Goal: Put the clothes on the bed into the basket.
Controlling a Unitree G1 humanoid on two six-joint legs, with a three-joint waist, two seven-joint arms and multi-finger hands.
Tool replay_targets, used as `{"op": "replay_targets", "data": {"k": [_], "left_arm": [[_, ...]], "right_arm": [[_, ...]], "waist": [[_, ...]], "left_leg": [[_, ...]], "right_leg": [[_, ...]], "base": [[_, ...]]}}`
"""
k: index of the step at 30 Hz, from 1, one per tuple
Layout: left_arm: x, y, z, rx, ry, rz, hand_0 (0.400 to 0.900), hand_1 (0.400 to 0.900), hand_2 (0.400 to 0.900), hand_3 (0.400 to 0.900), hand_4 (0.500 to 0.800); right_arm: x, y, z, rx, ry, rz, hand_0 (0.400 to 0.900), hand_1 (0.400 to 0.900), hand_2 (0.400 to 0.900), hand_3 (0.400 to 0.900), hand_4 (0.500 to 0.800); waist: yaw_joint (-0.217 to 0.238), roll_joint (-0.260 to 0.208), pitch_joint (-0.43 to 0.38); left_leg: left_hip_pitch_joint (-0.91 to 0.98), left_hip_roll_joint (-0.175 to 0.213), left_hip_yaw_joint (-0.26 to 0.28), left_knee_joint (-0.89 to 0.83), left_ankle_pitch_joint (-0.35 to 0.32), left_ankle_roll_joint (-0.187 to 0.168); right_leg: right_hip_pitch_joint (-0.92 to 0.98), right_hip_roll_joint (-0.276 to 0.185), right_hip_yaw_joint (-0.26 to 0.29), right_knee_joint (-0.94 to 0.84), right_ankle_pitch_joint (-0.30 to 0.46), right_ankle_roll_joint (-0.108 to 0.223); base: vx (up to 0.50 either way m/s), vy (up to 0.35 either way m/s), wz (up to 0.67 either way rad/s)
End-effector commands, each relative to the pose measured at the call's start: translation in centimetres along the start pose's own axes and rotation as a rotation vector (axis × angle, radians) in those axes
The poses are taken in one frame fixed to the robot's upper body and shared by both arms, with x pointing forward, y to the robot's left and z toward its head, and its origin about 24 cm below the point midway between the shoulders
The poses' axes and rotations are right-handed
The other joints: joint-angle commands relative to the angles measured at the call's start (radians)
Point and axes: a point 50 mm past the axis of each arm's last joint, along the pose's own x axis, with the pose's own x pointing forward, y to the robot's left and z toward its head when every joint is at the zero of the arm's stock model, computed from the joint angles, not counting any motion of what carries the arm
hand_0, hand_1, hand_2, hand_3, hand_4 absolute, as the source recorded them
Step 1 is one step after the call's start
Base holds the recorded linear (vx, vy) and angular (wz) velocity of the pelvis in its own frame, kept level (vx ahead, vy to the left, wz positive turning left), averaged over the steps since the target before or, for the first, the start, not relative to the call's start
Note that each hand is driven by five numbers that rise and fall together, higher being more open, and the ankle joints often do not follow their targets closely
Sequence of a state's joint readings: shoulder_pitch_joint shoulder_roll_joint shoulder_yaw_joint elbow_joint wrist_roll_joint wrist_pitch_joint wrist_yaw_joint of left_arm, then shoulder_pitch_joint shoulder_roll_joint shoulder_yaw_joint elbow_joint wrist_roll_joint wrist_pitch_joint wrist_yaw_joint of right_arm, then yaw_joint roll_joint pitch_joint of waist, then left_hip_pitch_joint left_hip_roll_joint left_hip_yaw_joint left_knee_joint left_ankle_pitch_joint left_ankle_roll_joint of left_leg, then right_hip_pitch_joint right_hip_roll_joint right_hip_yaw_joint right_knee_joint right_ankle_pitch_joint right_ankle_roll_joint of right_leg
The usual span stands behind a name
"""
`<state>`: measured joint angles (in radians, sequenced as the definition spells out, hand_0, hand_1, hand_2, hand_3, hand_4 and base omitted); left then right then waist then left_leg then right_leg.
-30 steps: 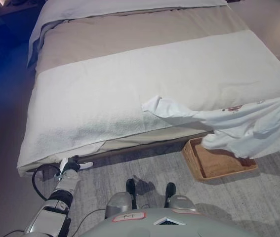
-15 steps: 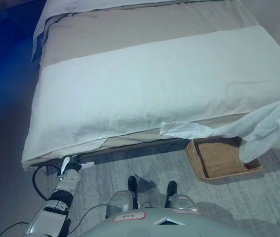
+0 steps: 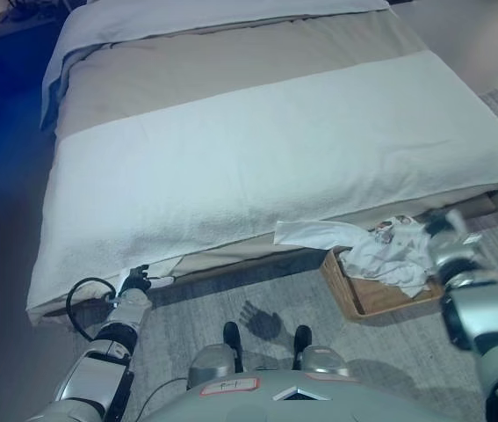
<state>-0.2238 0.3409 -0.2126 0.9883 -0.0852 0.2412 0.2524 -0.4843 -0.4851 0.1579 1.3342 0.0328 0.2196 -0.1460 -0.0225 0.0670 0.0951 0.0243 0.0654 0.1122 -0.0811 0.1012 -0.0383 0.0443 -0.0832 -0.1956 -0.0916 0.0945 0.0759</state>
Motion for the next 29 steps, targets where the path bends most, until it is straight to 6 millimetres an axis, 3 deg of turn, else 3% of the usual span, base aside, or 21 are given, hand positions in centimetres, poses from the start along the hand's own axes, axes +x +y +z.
{"op": "replay_targets", "data": {"k": [1, 4, 6, 12, 15, 29], "left_arm": [[0.5, 0.7, 1.7, 0.041, -0.023, 0.063, 0.900, 0.900, 0.900, 0.900, 0.800], [0.2, 0.2, 0.7, 0.036, -0.019, 0.043, 0.900, 0.900, 0.900, 0.900, 0.800], [0.1, -0.5, 0.3, 0.065, -0.018, 0.019, 0.900, 0.900, 0.900, 0.900, 0.800], [-0.2, -1.8, -0.3, 0.111, -0.012, -0.036, 0.900, 0.900, 0.900, 0.900, 0.800], [-0.2, -1.9, -0.3, 0.112, -0.015, -0.049, 0.900, 0.900, 0.900, 0.900, 0.800], [-0.4, -2.5, -1.3, 0.137, -0.002, -0.079, 0.900, 0.900, 0.900, 0.900, 0.800]], "right_arm": [[0.1, -0.2, -3.9, -0.020, 0.085, -0.051, 0.900, 0.900, 0.900, 0.900, 0.800], [-0.9, 3.0, -10.1, -0.059, 0.224, 0.040, 0.900, 0.900, 0.900, 0.900, 0.800], [-1.7, 4.5, -12.8, -0.126, 0.298, 0.101, 0.900, 0.900, 0.900, 0.900, 0.800], [-4.5, 6.3, -19.5, -0.195, 0.521, 0.211, 0.900, 0.900, 0.900, 0.900, 0.800], [-4.9, 5.8, -20.7, -0.182, 0.561, 0.207, 0.900, 0.900, 0.900, 0.900, 0.800], [-4.6, 6.2, -19.9, -0.231, 0.498, 0.228, 0.900, 0.900, 0.900, 0.900, 0.800]], "waist": [[-0.041, -0.016, -0.070], [-0.058, -0.016, -0.074], [-0.060, -0.017, -0.077], [-0.081, -0.017, -0.090], [-0.092, -0.018, -0.093], [-0.092, -0.031, -0.094]], "left_leg": [[0.052, 0.011, 0.004, -0.006, -0.094, -0.028], [0.073, 0.007, 0.014, -0.006, -0.105, -0.020], [0.085, 0.005, 0.021, -0.006, -0.111, -0.017], [0.115, 0.003, 0.042, -0.006, -0.128, -0.008], [0.122, 0.002, 0.052, -0.006, -0.133, -0.006], [0.141, -0.001, 0.062, -0.006, -0.145, 0.000]], "right_leg": [[0.042, 0.032, 0.030, 0.004, -0.092, -0.008], [0.050, 0.033, 0.046, 0.004, -0.090, -0.008], [0.057, 0.033, 0.052, 0.004, -0.091, -0.007], [0.067, 0.034, 0.076, 0.004, -0.089, -0.001], [0.067, 0.033, 0.090, 0.004, -0.085, 0.002], [0.080, 0.028, 0.099, 0.004, -0.083, 0.007]], "base": [[-0.03, 0.054, -0.18], [-0.04, 0.060, -0.24], [-0.02, 0.052, -0.20], [-0.01, 0.055, -0.19], [-0.01, 0.044, -0.20], [0.00, 0.017, -0.04]]}}
